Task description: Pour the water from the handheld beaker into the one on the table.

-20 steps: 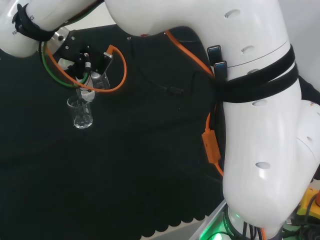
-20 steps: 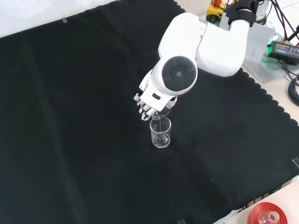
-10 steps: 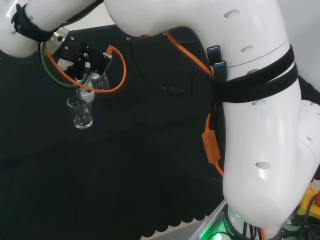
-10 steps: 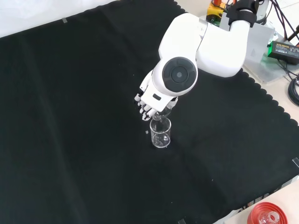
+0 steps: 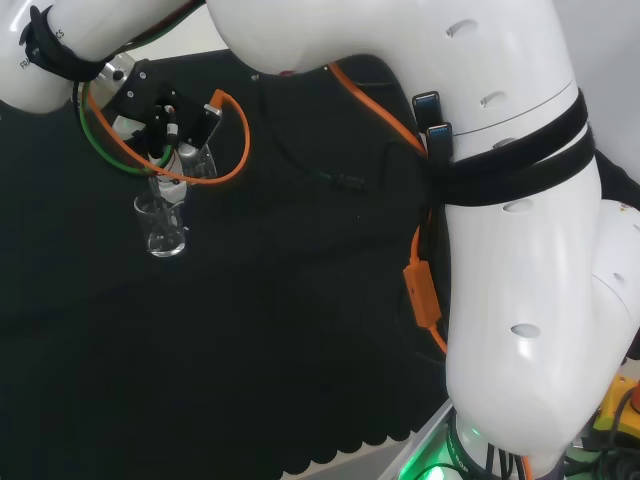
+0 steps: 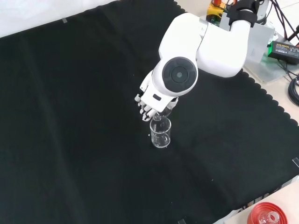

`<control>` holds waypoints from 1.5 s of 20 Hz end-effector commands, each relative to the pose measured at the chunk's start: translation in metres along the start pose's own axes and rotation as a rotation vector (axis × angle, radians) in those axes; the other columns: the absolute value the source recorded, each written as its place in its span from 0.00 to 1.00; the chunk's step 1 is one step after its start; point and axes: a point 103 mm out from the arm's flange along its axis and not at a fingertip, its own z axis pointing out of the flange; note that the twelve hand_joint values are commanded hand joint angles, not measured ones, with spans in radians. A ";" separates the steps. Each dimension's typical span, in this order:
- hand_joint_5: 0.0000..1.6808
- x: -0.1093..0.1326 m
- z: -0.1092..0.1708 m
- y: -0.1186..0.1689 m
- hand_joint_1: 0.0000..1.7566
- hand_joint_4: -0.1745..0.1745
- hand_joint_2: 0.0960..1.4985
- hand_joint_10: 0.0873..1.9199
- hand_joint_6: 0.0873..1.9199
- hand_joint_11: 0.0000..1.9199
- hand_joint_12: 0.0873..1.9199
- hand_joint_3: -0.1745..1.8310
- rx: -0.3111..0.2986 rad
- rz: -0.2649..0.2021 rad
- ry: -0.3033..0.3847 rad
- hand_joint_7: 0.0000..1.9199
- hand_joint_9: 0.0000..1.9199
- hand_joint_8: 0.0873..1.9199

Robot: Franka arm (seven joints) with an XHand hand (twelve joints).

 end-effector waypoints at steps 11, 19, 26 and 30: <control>0.86 -0.009 0.000 -0.008 0.75 0.00 0.66 0.00 0.06 0.65 0.38 0.00 -0.066 -0.010 0.067 0.81 0.77 0.00; 0.86 -0.022 0.006 -0.014 0.75 0.00 0.66 0.00 0.06 0.65 0.38 0.00 -0.144 -0.015 0.166 0.81 0.77 0.00; 0.86 -0.031 0.011 -0.014 0.75 0.00 0.66 0.00 0.06 0.65 0.38 0.00 -0.194 -0.032 0.291 0.81 0.77 0.00; 0.86 -0.033 0.010 -0.013 0.75 0.00 0.66 0.00 0.06 0.65 0.38 0.00 -0.212 -0.040 0.324 0.81 0.77 0.00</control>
